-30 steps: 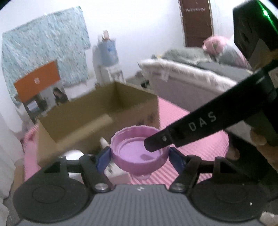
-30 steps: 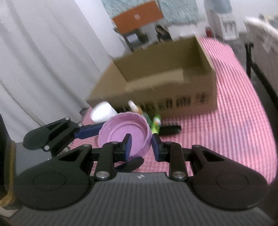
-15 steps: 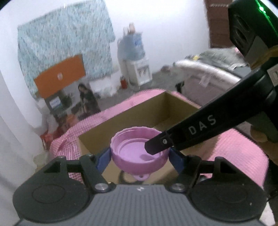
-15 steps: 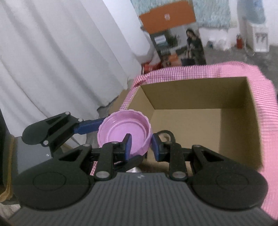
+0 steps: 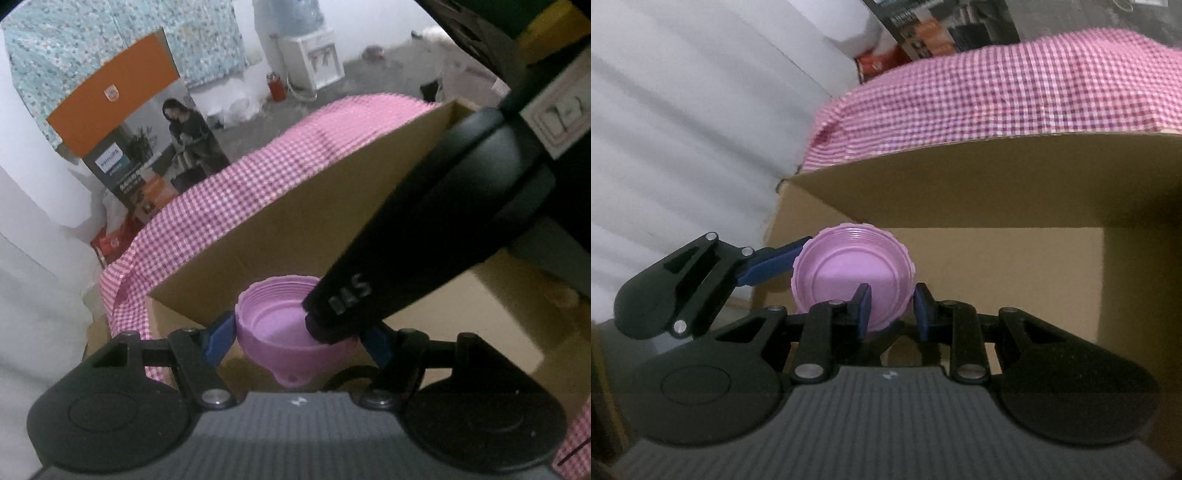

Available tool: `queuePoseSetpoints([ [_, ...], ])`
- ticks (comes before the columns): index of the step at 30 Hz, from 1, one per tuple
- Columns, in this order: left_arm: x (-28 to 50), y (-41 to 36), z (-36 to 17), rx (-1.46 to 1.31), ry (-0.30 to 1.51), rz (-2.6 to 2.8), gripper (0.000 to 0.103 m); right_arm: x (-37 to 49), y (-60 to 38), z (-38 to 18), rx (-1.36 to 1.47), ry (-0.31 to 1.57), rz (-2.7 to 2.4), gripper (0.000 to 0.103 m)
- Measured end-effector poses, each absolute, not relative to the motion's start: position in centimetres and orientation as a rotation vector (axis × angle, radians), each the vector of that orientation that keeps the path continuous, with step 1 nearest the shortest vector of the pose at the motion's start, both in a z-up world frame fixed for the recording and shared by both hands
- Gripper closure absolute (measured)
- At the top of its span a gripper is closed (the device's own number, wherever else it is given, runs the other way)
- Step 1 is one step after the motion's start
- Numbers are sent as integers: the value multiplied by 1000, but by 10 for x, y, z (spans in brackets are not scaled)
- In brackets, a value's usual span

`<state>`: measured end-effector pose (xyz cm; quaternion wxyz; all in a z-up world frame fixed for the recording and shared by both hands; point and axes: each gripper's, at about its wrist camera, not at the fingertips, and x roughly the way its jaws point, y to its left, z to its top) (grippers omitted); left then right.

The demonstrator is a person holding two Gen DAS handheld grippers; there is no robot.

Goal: Organize rigid objects
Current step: 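Carry the pink-purple lid with the right gripper into the box and release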

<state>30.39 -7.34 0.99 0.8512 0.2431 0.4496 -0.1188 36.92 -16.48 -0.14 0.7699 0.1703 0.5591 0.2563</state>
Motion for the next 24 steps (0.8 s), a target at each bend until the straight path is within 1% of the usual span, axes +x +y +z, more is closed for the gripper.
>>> queuePoseSetpoints([
  [7, 325, -77, -8, 535, 1010, -218, 29, 386, -159, -30, 365, 1255, 541, 79],
  [17, 334, -78, -15, 533, 1043, -191, 29, 410, -154, -61, 413, 1270, 511, 78],
  [24, 329, -77, -5, 510, 1029, -180, 28, 410, -158, -58, 450, 1244, 509, 77],
])
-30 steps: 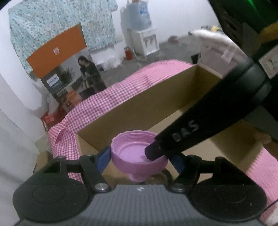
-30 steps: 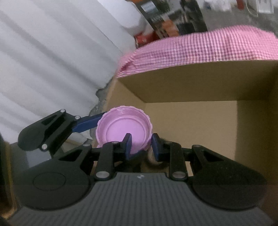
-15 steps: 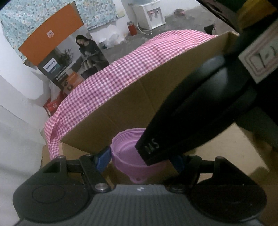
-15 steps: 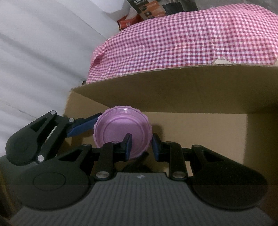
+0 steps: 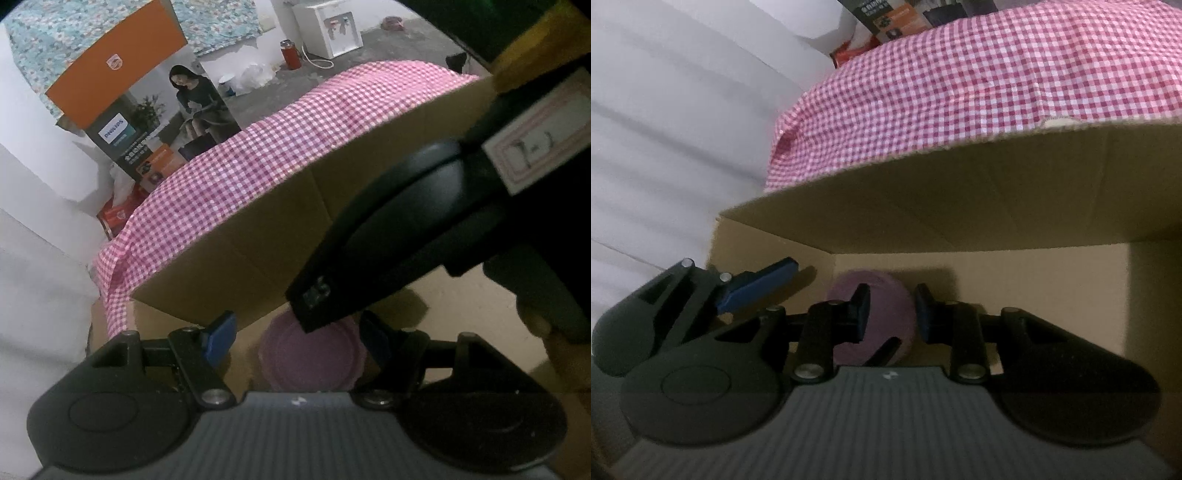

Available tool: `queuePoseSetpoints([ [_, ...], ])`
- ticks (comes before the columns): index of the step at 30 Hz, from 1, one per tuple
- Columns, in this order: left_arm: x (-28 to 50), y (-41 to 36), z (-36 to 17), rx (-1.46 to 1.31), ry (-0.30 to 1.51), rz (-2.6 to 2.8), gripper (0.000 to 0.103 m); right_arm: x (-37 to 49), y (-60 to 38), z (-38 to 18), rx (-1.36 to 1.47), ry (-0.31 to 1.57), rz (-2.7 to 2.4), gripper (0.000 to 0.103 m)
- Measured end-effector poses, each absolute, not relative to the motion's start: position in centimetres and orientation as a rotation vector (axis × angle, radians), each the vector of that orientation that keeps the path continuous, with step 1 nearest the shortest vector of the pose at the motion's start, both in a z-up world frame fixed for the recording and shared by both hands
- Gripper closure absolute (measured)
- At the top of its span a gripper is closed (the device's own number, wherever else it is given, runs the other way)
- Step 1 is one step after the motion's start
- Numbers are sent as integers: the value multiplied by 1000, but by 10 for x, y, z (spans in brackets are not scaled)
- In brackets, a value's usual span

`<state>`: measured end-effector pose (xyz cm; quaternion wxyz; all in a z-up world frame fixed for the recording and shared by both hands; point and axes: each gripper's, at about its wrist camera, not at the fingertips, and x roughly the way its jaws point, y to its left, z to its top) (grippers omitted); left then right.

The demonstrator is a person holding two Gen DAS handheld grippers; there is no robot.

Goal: Organize rigid objects
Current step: 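Carry the pink-purple lid with the right gripper into the box and release, then withdraw the right gripper from the box back toward the table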

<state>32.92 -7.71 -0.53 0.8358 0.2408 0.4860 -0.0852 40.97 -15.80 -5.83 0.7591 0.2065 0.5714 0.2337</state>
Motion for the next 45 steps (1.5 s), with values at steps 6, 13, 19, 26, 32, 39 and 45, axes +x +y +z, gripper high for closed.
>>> queuePoseSetpoints([
  [6, 318, -68, 17, 462, 976, -183, 24, 395, -175, -32, 484, 1167, 515, 76],
  [13, 291, -55, 56, 406, 873, -182, 20, 357, -204, 16, 503, 1028, 532, 72],
  [19, 250, -40, 92, 361, 795, -244, 11, 292, -237, 55, 504, 893, 556, 69],
  [26, 183, -24, 110, 288, 768, -364, 8, 187, -287, 75, 509, 762, 556, 60],
  [32, 117, -17, 91, 178, 760, -482, 8, 110, -306, 46, 493, 756, 502, 59],
  [39, 62, -34, 45, 137, 776, -488, 8, 75, -304, -12, 496, 848, 468, 59],
  [45, 43, -66, 2, 212, 765, -463, 8, 89, -291, -41, 535, 914, 481, 59],
])
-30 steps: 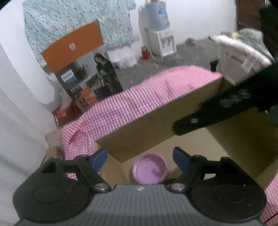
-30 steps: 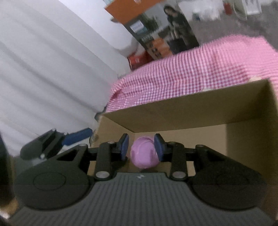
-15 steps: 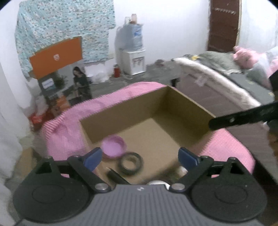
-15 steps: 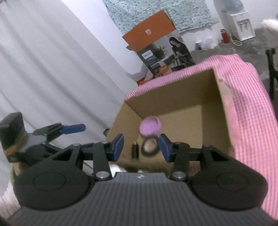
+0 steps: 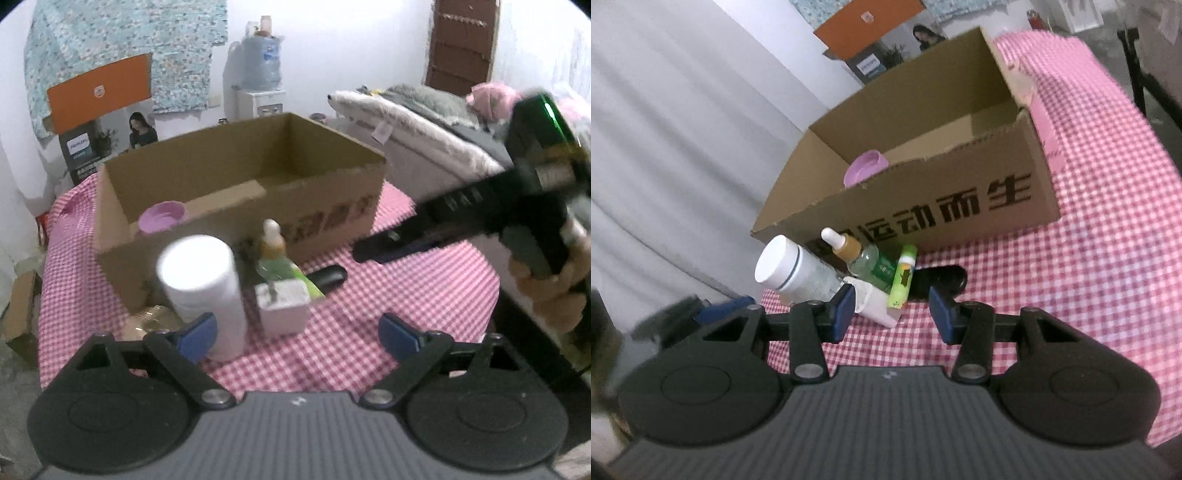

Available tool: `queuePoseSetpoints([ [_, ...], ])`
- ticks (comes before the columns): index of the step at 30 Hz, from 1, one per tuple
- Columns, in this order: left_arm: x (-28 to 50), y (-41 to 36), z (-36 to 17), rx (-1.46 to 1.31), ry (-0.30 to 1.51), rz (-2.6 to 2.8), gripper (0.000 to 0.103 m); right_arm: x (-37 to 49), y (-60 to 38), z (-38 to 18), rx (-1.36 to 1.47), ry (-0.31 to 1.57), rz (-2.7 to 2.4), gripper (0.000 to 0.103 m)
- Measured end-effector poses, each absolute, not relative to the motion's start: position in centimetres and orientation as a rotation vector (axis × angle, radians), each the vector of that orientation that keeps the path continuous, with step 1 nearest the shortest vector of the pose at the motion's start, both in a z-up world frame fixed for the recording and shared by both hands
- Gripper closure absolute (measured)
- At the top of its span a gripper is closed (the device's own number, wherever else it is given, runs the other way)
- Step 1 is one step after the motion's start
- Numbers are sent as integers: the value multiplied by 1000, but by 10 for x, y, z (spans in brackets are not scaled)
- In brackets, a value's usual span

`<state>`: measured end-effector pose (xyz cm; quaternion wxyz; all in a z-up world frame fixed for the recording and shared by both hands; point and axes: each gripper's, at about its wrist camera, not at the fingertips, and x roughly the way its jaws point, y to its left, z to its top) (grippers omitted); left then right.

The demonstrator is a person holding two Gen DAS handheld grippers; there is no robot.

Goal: Organize rigid objects
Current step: 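Withdraw the right gripper from the box back toward the table, then lower the right gripper onto the white charger plug and close on it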

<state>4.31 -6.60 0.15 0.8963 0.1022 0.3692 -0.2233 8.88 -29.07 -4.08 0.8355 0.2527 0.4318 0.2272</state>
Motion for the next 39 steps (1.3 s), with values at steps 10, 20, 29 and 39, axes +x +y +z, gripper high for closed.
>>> queuePoseSetpoints([
  [10, 43, -99, -44, 343, 718, -404, 26, 103, -258, -51, 464, 913, 491, 64],
  [20, 58, -104, -66, 364, 696, -361, 30, 106, -224, -49, 335, 922, 585, 64],
  [29, 70, -109, -74, 348, 699, -358, 30, 116, -222, -56, 343, 950, 604, 64],
  [39, 63, -107, -70, 312, 711, -409, 30, 113, -228, -63, 391, 975, 606, 64],
])
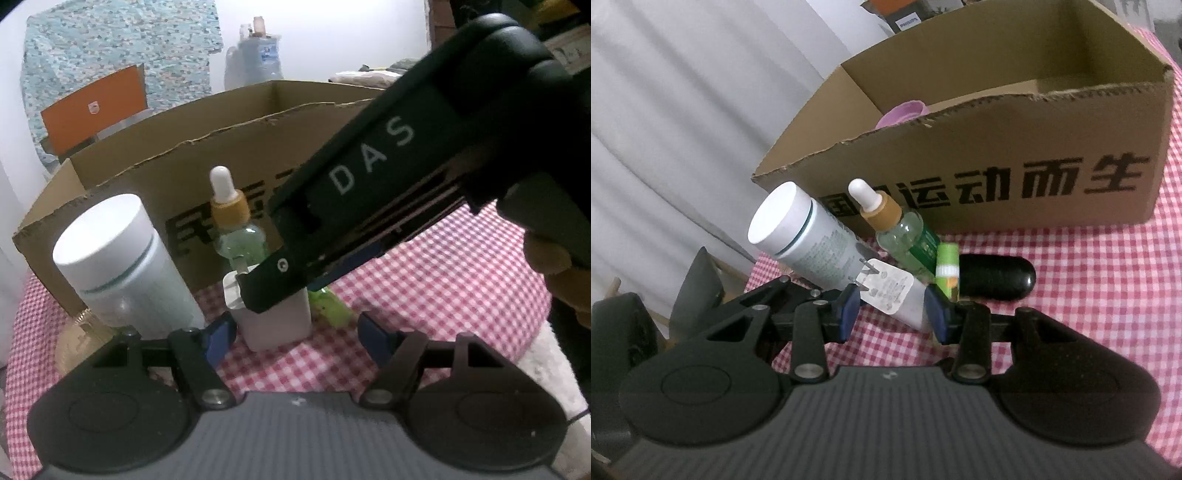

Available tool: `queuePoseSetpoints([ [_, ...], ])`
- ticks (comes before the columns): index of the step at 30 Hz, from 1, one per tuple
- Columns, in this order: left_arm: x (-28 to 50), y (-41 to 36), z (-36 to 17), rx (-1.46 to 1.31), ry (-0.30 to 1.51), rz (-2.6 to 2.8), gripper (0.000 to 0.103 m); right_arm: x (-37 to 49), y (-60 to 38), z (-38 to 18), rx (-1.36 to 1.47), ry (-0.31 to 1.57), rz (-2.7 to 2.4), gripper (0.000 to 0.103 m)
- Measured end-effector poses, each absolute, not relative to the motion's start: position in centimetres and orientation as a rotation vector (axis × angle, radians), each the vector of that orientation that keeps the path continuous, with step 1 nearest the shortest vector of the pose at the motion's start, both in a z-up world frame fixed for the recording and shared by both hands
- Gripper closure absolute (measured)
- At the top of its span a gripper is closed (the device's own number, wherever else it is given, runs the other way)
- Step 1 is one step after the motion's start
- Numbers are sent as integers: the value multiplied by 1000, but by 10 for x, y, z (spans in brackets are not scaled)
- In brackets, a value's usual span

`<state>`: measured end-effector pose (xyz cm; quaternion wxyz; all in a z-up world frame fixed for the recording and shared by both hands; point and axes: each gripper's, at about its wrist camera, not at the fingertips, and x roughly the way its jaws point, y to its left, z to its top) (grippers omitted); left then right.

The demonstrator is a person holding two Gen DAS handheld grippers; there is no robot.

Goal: Organize rigid objects
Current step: 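Lower the right gripper onto the white charger plug and close on it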

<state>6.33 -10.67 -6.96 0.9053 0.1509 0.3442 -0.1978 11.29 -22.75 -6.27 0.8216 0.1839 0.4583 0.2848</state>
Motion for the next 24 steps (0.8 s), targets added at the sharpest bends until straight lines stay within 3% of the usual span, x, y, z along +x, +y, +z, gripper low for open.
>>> queuePoseSetpoints([
  [13, 19, -100, -67, 292, 742, -497, 30, 70, -238, -67, 436, 1000, 591, 62],
  [24, 20, -97, -67, 285, 738, -456, 40, 55, -247, -70, 503, 994, 571, 63],
])
